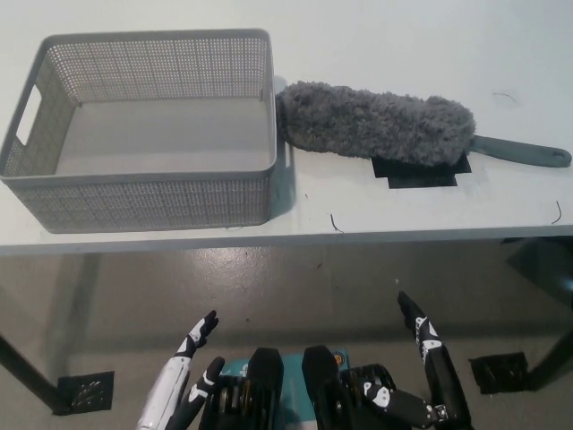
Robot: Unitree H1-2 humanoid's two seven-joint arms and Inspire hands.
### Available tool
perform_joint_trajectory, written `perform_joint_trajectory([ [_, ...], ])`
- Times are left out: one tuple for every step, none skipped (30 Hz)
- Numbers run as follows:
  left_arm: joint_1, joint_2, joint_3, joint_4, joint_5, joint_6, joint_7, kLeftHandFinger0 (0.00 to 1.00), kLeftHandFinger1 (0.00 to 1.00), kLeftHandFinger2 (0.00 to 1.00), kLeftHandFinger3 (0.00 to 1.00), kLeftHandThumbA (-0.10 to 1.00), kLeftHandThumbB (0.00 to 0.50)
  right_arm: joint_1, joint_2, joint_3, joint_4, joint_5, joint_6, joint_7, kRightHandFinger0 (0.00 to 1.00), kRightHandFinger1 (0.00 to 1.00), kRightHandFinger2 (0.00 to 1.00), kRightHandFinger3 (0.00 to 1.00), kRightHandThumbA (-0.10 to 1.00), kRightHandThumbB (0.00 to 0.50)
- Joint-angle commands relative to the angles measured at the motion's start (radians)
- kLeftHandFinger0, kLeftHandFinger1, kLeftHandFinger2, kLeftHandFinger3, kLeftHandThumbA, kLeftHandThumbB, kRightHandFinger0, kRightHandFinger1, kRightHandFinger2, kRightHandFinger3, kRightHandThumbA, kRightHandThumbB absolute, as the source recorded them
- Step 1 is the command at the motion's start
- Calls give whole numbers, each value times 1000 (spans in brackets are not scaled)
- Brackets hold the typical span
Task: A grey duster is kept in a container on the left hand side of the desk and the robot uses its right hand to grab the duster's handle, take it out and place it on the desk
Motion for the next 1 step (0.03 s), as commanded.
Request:
perform_joint_trajectory([
  [-10, 3, 4, -32, 22, -14, 22, 1000, 1000, 1000, 1000, 1000, 2, -27, -11, 19, -16, -20, -71, -20, 1000, 1000, 1000, 1000, 1000, 137],
])
